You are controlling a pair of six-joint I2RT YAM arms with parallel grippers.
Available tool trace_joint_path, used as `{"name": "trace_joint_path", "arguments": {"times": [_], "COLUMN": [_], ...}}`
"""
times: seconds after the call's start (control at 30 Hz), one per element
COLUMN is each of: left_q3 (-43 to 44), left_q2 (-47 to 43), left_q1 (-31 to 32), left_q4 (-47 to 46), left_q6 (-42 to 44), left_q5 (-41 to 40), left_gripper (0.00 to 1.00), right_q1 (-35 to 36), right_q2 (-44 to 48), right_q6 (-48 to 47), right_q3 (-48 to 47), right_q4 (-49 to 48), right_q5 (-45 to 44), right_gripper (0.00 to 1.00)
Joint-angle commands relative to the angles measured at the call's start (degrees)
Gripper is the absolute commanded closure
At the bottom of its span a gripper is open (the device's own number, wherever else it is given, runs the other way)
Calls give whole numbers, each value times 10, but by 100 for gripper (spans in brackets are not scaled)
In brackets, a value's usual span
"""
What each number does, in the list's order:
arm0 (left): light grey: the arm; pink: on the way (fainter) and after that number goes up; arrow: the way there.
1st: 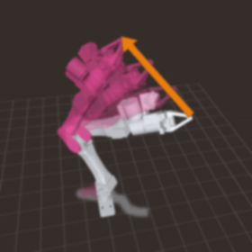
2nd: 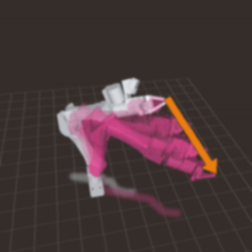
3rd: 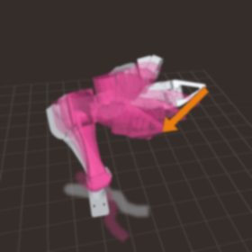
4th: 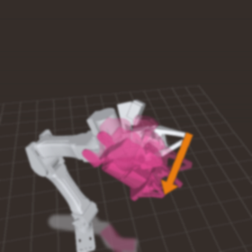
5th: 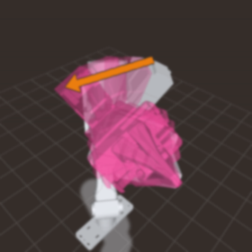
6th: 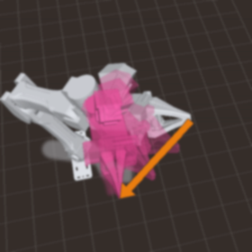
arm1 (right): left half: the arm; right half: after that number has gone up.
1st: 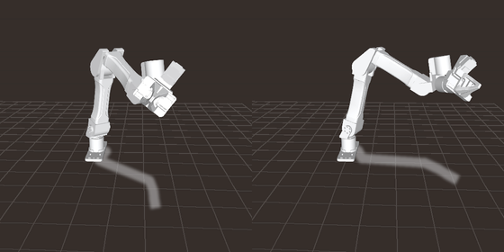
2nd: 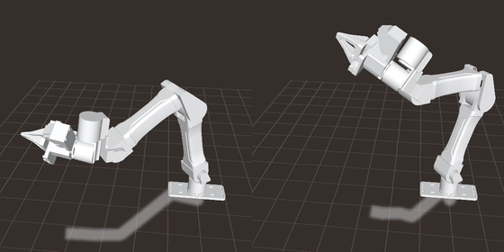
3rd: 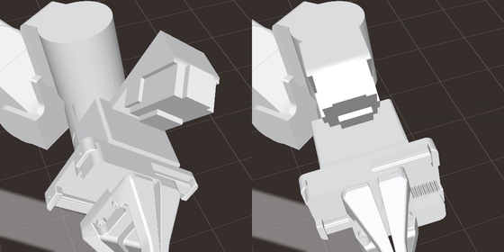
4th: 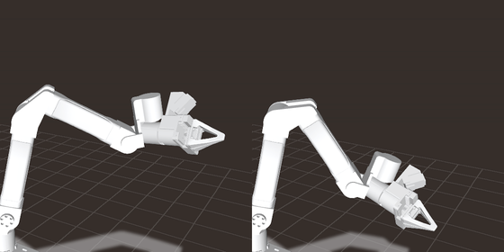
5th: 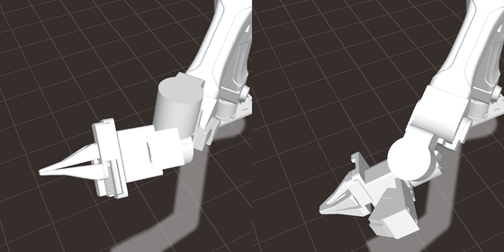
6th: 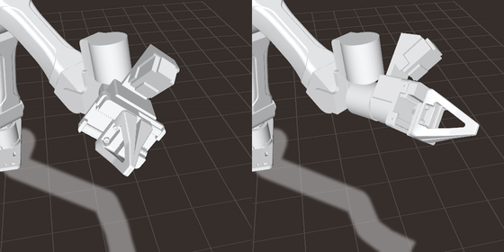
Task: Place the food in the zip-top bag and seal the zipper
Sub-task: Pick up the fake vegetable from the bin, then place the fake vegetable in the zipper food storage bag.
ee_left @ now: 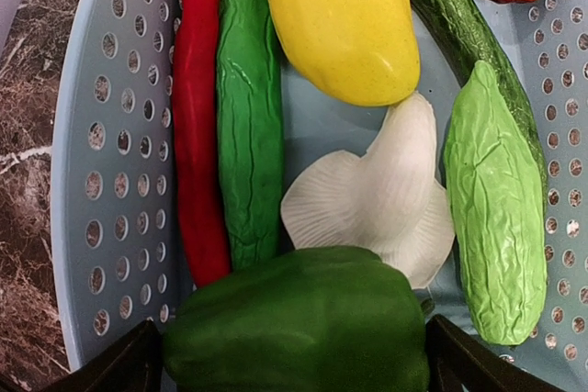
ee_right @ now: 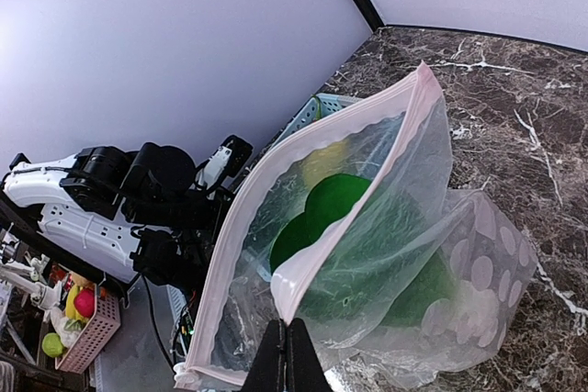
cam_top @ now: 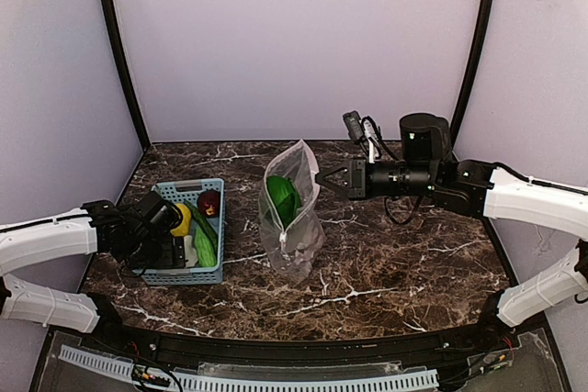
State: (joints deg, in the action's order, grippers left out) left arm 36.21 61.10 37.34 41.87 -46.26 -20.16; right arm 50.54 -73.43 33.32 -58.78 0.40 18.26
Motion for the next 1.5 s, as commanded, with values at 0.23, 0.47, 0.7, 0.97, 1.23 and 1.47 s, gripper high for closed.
{"name": "trace_joint_path", "arguments": {"times": [0.23, 0.47, 0.7, 0.97, 1.23, 1.47], "left_q3": [-19, -10, 22, 49, 101, 206], "left_q2": [-6, -42, -108, -179, -193, -106], "left_q1": [-3, -4, -3, -3, -3, 3], "left_q4": [-12, -7, -1, -44, -180, -267], "left_q6": [2, 3, 24, 83, 112, 106], "left_q5": [5, 0, 8, 86, 311, 420], "left_gripper": [11, 19, 19, 20, 20, 22], "right_q1": [-4, -4, -4, -4, -4, -2], "right_q2": [1, 1, -2, -6, -18, -28], "right_q6": [3, 3, 4, 4, 3, 2], "right_q3": [6, 6, 4, 1, -7, -14], "right_q4": [-18, -18, -19, -20, -20, -18], "right_q5": [7, 7, 10, 13, 21, 24], "right_gripper": [100, 100, 100, 100, 100, 100]}}
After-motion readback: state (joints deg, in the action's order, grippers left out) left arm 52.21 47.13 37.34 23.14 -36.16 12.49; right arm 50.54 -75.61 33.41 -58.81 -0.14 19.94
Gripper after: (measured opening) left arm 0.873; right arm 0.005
